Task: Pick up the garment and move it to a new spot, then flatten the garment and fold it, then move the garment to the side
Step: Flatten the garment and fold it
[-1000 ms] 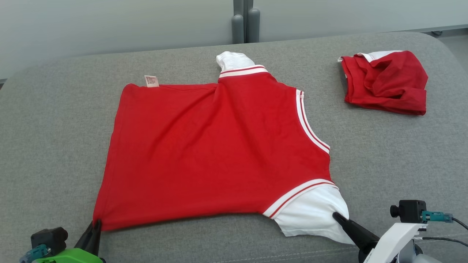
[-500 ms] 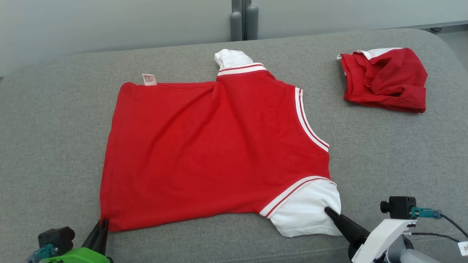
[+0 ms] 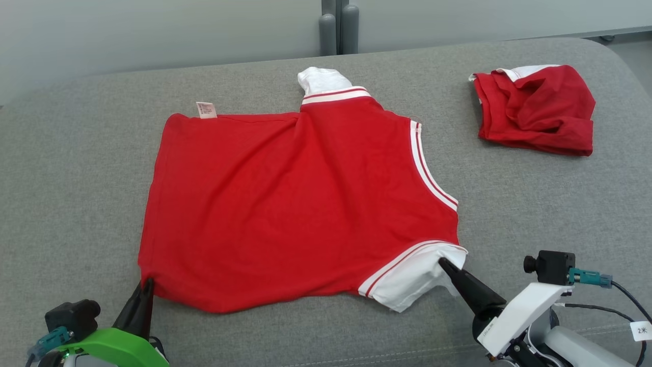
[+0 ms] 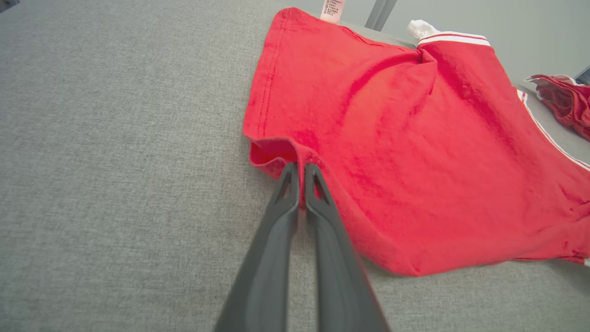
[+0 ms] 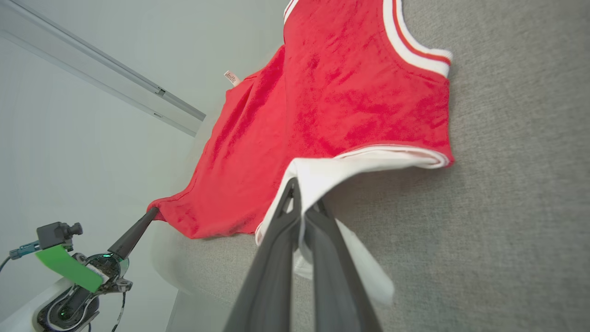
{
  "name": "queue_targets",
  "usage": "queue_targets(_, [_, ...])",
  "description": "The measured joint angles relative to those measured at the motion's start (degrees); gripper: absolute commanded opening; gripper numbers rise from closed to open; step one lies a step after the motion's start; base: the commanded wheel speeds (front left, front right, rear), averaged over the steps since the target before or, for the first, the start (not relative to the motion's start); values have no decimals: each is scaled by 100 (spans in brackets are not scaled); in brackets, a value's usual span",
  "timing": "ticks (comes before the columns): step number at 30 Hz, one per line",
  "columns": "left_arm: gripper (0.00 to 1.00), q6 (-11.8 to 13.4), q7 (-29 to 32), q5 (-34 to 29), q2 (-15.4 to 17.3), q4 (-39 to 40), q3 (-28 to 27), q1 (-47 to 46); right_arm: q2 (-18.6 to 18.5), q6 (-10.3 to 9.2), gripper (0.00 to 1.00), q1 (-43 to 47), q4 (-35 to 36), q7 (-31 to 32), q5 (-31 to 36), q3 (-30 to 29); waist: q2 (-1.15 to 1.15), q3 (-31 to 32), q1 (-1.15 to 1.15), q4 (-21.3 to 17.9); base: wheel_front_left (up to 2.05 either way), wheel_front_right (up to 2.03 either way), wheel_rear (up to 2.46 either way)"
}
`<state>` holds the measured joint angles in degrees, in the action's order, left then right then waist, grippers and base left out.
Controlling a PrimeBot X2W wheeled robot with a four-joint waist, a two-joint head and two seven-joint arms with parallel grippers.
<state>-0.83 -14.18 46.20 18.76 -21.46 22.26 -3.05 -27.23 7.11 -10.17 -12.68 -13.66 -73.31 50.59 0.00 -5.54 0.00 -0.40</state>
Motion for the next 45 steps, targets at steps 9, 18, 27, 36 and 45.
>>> queue_targets(9, [0, -172, 0, 231, 87, 356, -165, 17, -181, -1, 0, 124, 623, 0, -467, -66, 0, -216, 0, -16, 0, 0, 0])
queue_targets(18, [0, -455, -7, 86, 532, 1361, -338, -739, -20, -1, 0, -1054, 1454, -44, -346, -1093, 0, -479, 0, -165, 0, 0, 0])
queue_targets(27, [0, -498, -24, -463, 969, 2194, -495, -1935, -172, -1, 0, -2223, 2019, -65, 381, -1989, 0, -298, 0, -121, 0, 0, 0])
queue_targets(36, [0, -494, 16, -432, 1126, 2632, -746, -2236, -350, 0, 0, -2520, 2331, -92, 644, -2621, 0, -5, 0, -65, 0, 0, 0])
queue_targets(45, [0, -311, 592, 146, 1106, 2503, -717, -1443, -576, 0, 0, -1300, 2030, -92, 247, -2419, 0, -14, 0, -98, 0, 0, 0])
